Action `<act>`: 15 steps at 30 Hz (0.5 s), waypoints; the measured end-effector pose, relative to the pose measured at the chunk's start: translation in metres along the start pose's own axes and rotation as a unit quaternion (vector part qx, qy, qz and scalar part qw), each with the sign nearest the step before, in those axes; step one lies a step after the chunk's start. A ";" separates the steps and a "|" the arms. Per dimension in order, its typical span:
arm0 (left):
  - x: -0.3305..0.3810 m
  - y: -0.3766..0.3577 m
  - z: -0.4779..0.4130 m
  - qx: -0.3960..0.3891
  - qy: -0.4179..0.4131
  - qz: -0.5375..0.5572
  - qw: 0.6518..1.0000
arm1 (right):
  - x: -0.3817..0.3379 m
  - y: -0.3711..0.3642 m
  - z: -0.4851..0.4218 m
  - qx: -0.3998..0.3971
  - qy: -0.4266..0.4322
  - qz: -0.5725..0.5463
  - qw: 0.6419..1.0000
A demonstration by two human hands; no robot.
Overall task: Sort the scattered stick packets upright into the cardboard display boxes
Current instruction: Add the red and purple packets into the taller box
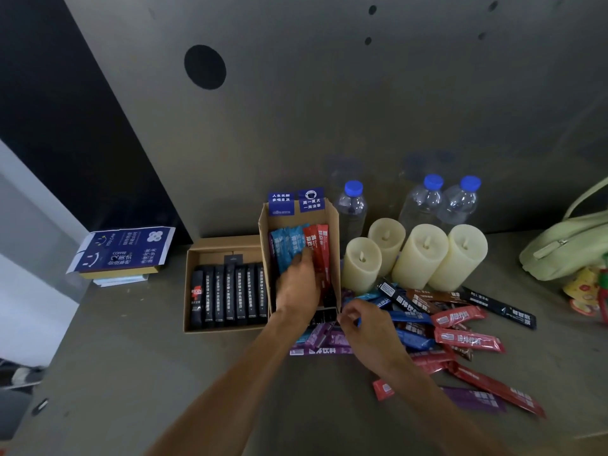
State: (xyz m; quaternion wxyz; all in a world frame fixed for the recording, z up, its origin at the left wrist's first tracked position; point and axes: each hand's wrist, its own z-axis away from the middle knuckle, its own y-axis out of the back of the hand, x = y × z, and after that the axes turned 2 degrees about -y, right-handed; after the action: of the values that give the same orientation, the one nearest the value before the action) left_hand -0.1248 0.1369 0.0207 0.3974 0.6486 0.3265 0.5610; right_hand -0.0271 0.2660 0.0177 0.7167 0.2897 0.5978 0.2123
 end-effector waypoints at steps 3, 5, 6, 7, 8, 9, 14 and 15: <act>0.001 0.002 -0.001 -0.020 -0.007 -0.049 0.999 | 0.000 -0.001 0.000 0.002 -0.005 0.000 1.000; -0.001 0.002 -0.002 -0.023 -0.015 -0.070 0.997 | 0.000 -0.002 0.000 0.007 -0.004 0.000 1.000; -0.002 0.002 -0.002 -0.024 -0.016 -0.069 0.997 | 0.000 -0.003 0.000 0.009 -0.006 0.000 1.000; -0.003 0.002 -0.003 -0.026 -0.015 -0.065 0.997 | -0.001 -0.003 0.000 0.010 -0.007 -0.002 1.000; -0.003 0.002 -0.003 -0.028 -0.015 -0.062 0.998 | -0.001 -0.003 0.001 0.010 -0.009 -0.004 1.000; -0.004 0.002 -0.004 -0.029 -0.015 -0.063 0.997 | -0.001 -0.003 0.001 0.010 -0.009 -0.006 1.000; -0.004 0.000 -0.005 -0.026 -0.024 -0.046 0.998 | -0.002 -0.003 0.000 0.005 -0.016 -0.013 1.000; -0.005 -0.001 -0.005 -0.027 -0.029 -0.041 0.998 | -0.002 -0.003 0.000 0.004 -0.017 -0.012 1.000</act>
State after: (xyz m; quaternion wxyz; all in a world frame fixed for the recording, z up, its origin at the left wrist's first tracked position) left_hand -0.1306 0.1335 0.0173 0.4465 0.6399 0.3258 0.5339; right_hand -0.0275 0.2621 0.0173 0.7278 0.2889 0.5901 0.1965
